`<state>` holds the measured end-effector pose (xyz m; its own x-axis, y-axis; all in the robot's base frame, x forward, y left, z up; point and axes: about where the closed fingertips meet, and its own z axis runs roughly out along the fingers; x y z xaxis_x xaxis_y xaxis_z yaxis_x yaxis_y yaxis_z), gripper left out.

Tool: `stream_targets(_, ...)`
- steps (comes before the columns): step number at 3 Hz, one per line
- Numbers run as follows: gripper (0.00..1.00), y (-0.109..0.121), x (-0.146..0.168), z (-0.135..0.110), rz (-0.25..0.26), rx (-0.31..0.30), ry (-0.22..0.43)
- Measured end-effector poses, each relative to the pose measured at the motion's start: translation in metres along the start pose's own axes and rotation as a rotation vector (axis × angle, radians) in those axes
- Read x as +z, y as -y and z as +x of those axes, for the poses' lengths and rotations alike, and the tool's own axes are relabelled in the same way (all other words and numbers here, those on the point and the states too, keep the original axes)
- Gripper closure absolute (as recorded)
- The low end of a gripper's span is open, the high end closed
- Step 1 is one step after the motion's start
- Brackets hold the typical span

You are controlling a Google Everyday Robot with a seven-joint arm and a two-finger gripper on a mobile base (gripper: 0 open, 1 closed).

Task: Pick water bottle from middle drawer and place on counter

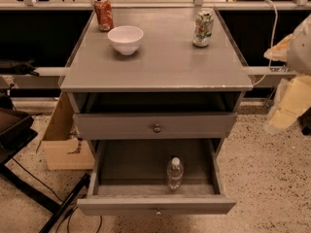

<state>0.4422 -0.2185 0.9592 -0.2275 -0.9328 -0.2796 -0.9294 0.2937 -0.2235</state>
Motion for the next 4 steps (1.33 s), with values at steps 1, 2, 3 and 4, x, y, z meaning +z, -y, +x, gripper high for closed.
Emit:
stream_targets(1, 0.0, -0.01, 0.057, 0.021, -0.053, 0.063, 0.168)
stream_targets(2, 0.0, -0.034, 0.149, 0.041, -0.1, 0.145, 0.429)
stream_targets(3, 0.0, -0.037, 0.199, 0.044, -0.082, 0.171, 0.605)
stream_targets(4, 0.0, -0.048, 0.248, 0.04, -0.088, 0.191, 0.746)
